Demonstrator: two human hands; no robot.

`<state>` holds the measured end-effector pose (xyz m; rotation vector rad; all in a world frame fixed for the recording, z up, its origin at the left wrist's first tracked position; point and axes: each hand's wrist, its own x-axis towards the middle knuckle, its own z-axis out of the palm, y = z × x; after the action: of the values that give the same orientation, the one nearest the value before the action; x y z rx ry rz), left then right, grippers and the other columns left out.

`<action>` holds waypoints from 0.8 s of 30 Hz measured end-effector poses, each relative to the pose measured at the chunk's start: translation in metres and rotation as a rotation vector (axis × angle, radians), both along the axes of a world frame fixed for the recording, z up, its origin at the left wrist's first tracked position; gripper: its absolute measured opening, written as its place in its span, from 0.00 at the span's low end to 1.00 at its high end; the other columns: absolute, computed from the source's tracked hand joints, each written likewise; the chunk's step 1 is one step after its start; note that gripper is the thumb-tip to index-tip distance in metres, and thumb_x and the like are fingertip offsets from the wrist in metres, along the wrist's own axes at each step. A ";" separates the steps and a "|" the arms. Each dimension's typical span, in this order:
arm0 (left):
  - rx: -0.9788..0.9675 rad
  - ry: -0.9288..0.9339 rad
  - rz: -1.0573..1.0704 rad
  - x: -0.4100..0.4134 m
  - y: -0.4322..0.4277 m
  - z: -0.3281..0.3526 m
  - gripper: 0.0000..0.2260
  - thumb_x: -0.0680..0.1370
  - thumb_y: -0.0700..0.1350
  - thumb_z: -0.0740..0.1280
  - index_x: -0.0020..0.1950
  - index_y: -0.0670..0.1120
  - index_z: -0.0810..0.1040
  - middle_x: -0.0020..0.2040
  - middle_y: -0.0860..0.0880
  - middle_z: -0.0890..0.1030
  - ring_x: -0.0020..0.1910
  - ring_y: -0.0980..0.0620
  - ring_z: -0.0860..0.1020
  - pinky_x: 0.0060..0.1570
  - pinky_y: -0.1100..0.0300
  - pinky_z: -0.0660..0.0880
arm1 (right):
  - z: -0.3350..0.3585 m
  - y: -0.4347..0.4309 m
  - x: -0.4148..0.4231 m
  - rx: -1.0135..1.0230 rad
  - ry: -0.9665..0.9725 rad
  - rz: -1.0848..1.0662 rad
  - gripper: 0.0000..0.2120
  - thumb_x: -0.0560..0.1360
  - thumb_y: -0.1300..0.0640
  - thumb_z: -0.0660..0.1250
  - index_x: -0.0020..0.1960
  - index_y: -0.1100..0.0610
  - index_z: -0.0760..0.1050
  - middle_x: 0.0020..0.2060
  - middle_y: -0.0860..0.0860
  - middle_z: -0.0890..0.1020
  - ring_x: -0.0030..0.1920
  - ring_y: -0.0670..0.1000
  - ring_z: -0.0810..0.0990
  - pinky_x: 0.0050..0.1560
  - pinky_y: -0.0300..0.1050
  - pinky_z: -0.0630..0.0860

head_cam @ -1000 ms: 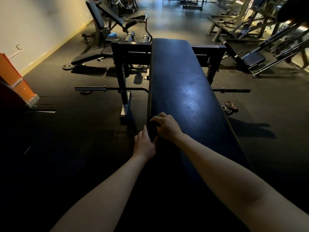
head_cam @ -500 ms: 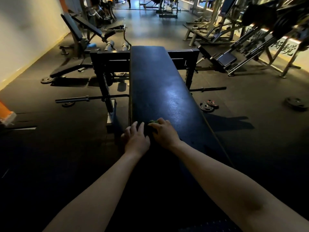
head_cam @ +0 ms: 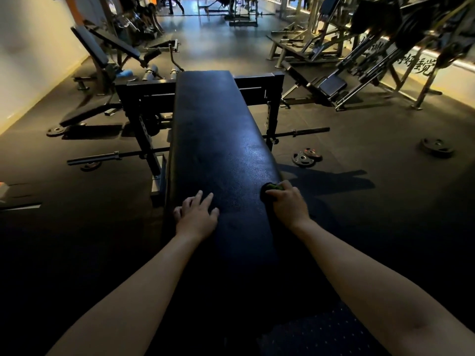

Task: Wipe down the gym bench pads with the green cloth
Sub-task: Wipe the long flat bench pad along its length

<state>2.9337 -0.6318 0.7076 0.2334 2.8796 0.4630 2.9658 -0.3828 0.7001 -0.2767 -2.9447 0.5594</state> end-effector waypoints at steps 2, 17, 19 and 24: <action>-0.029 0.000 0.022 0.003 0.003 0.001 0.25 0.84 0.57 0.54 0.81 0.58 0.56 0.82 0.51 0.52 0.80 0.48 0.50 0.75 0.45 0.50 | 0.003 0.013 0.004 -0.008 -0.010 -0.102 0.18 0.78 0.61 0.61 0.61 0.46 0.81 0.61 0.55 0.72 0.56 0.61 0.71 0.56 0.51 0.76; -0.054 -0.034 -0.022 0.046 0.103 0.009 0.25 0.84 0.57 0.55 0.81 0.57 0.56 0.82 0.50 0.52 0.79 0.44 0.51 0.76 0.43 0.50 | 0.001 0.034 0.014 -0.100 -0.015 0.153 0.19 0.81 0.59 0.60 0.70 0.49 0.74 0.64 0.56 0.71 0.61 0.60 0.69 0.64 0.51 0.70; -0.050 -0.036 0.009 0.051 0.107 0.006 0.24 0.84 0.56 0.54 0.81 0.58 0.55 0.83 0.50 0.50 0.79 0.45 0.49 0.76 0.42 0.48 | -0.004 0.043 0.024 -0.215 0.020 0.064 0.19 0.80 0.59 0.60 0.69 0.51 0.75 0.61 0.58 0.72 0.60 0.61 0.71 0.62 0.52 0.71; -0.071 -0.001 0.039 0.057 0.122 0.005 0.23 0.84 0.50 0.54 0.80 0.60 0.57 0.82 0.48 0.52 0.78 0.43 0.52 0.75 0.41 0.49 | -0.013 0.048 0.052 -0.366 0.071 -0.058 0.18 0.79 0.57 0.61 0.68 0.55 0.75 0.59 0.58 0.73 0.57 0.59 0.74 0.58 0.49 0.72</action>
<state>2.9906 -0.5102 0.7127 0.1660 2.8980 0.3667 3.0181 -0.3347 0.6873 -0.3689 -2.7399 1.0754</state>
